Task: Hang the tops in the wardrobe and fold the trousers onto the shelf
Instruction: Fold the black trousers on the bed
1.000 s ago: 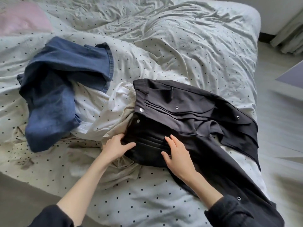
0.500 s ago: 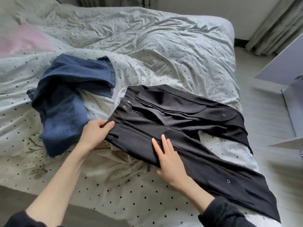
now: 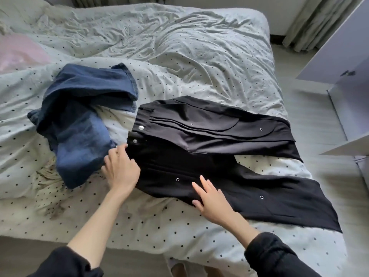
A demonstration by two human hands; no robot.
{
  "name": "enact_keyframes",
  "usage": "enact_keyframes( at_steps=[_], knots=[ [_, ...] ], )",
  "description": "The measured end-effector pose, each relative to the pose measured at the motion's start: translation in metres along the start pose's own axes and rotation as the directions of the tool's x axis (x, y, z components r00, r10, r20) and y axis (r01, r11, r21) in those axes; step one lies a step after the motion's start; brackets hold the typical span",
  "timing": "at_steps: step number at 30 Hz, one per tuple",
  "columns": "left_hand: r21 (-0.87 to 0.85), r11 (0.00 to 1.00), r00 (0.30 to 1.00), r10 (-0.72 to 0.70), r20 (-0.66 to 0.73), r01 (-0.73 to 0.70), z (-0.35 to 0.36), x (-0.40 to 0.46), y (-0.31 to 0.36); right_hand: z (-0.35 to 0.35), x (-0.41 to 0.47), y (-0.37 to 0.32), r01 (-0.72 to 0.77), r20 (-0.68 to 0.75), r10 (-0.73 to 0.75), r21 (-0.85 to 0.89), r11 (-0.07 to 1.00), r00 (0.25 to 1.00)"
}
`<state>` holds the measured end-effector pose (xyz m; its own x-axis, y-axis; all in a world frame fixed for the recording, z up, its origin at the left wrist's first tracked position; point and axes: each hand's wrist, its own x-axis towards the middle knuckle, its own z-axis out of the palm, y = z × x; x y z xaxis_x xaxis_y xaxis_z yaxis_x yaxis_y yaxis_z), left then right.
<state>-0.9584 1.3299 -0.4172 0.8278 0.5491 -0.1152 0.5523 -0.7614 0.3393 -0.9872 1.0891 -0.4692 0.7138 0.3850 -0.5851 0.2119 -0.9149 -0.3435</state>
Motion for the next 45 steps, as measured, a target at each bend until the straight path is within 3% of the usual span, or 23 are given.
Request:
enact_keyframes(
  at_steps=[3, 7, 13, 20, 25, 29, 32, 34, 37, 39, 41, 43, 45],
  knots=[
    [-0.033, 0.931, 0.922, 0.356, -0.151, -0.365, 0.022, -0.017, 0.043, -0.009, -0.007, 0.036, -0.115, -0.042, 0.116, 0.029, 0.993, 0.992],
    [-0.079, 0.786, 0.790, 0.610, -0.065, -0.614, 0.063, -0.034, 0.103, -0.033, -0.014, 0.091, -0.213, -0.113, 0.219, 0.065, 0.975, 0.969],
    [-0.107, 0.663, 0.650, 0.748, 0.133, -0.741, 0.123, -0.053, 0.174, -0.058, -0.012, 0.189, -0.328, -0.235, 0.353, 0.137, 0.935, 0.906],
    [0.061, 0.523, 0.519, 0.812, 0.266, -0.850, 0.207, -0.058, 0.267, -0.078, 0.017, 0.350, -0.480, -0.302, 0.525, 0.214, 0.850, 0.796],
    [0.165, 0.310, 0.351, 0.832, 0.431, -0.936, 0.276, -0.067, 0.322, -0.064, 0.043, 0.432, -0.457, -0.174, 0.479, 0.152, 0.876, 0.860],
    [0.268, 0.299, 0.397, 0.774, 0.494, -0.916, 0.310, -0.070, 0.348, -0.051, 0.067, 0.458, -0.410, -0.214, 0.418, 0.082, 0.908, 0.883],
    [0.309, 0.320, 0.437, 0.763, 0.476, -0.896, 0.321, -0.072, 0.359, -0.054, 0.079, 0.477, -0.405, -0.310, 0.435, 0.160, 0.900, 0.845],
    [0.304, 0.334, 0.444, 0.771, 0.457, -0.892, 0.324, -0.073, 0.364, -0.059, 0.078, 0.481, -0.328, -0.507, 0.419, 0.264, 0.907, 0.753],
    [0.269, 0.380, 0.464, 0.767, 0.444, -0.885, 0.321, -0.079, 0.366, -0.063, 0.057, 0.485, -0.272, -0.744, 0.374, 0.264, 0.926, 0.554],
    [0.243, 0.389, 0.459, 0.754, 0.470, -0.888, 0.319, -0.083, 0.363, -0.055, 0.041, 0.490, -0.281, -0.760, 0.344, 0.219, 0.934, 0.551],
    [0.237, 0.370, 0.438, 0.709, 0.553, -0.898, 0.318, -0.090, 0.360, -0.044, 0.026, 0.496, -0.344, -0.622, 0.424, 0.252, 0.904, 0.658],
    [0.245, 0.358, 0.429, 0.656, 0.621, -0.901, 0.319, -0.090, 0.359, -0.034, 0.015, 0.501, -0.459, -0.345, 0.549, 0.310, 0.832, 0.762],
    [0.235, 0.372, 0.432, 0.644, 0.631, -0.898, 0.316, -0.091, 0.365, -0.028, 0.002, 0.498, -0.495, -0.135, 0.582, 0.396, 0.773, 0.802]
  ],
)
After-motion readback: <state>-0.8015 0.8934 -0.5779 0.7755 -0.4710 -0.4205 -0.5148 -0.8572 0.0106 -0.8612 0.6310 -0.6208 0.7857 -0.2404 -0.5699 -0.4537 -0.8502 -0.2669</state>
